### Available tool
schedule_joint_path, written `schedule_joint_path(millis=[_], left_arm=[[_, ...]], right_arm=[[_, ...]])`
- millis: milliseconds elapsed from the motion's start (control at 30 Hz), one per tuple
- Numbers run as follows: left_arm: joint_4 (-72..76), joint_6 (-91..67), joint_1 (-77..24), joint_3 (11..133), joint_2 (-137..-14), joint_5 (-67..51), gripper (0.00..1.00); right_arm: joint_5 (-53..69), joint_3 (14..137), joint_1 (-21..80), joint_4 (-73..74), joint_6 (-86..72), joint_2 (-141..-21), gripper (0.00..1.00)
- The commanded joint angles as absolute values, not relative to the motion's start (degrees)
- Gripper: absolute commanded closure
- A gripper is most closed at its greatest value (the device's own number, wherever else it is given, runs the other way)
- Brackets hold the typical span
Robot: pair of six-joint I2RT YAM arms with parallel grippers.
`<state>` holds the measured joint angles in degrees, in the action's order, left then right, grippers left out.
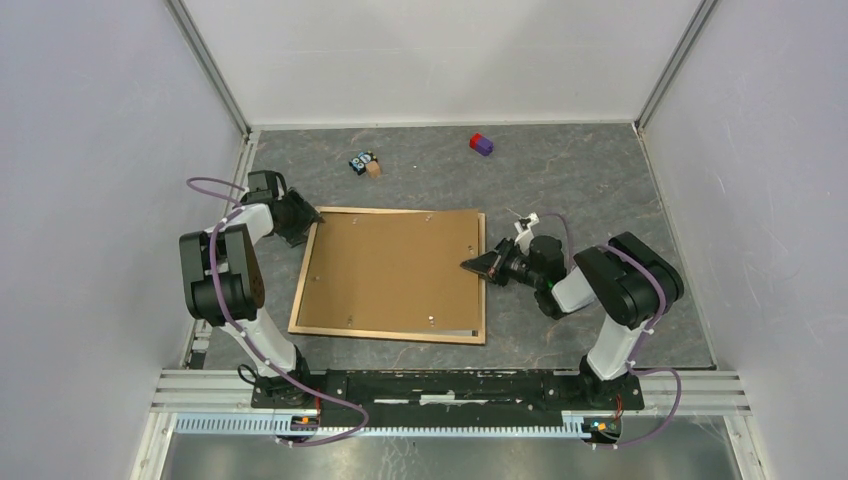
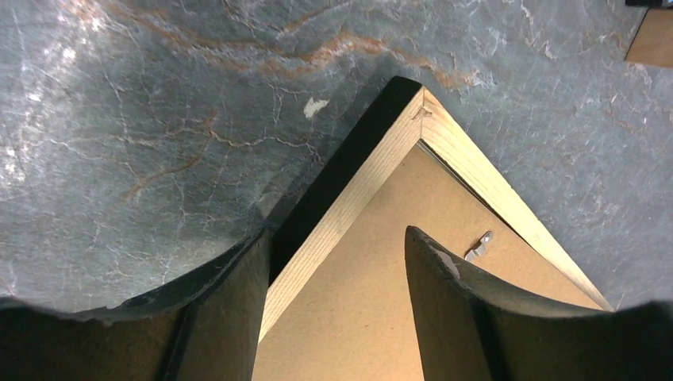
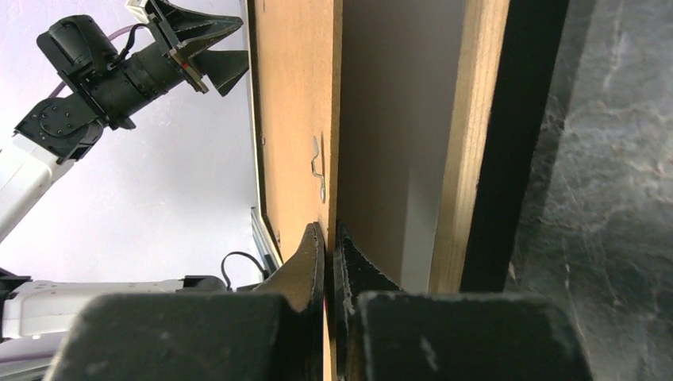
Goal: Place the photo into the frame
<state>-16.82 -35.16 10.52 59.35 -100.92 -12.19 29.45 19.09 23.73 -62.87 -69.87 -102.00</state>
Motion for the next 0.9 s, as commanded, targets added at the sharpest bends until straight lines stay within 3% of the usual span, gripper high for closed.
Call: schedule_joint_path(millis=[0,67,500,667,867], left_arm=[[-16.4,-39.11,9.9,58.32,-99.11,-15.62,0.32],[-15.89,-39.63,9.91,57.78,-98.73,-15.72,0.31],[-16.88,-38.47,10.28,58.47,-93.99,-12.16,0.19],[-17.4,-37.88,10.11,58.89,-90.16,-10.21,0.16],[-17.17,-38.25,8.39,58.97,-85.92,-10.63,0.11]], right_arm=[[25.07,22.5,25.82,-58.65,-63.47,-102.28,1.0],[25.01,22.84,25.99,-55.96,-61.01,-101.04,1.0],[21.18,33.96,26.81,-16.06,-30.05,-88.49,0.44],[16.61,38.86,27.25,-3.29,-20.61,-84.25,0.38],[18.78,39.29,27.29,-1.41,-17.49,-82.92,0.36]])
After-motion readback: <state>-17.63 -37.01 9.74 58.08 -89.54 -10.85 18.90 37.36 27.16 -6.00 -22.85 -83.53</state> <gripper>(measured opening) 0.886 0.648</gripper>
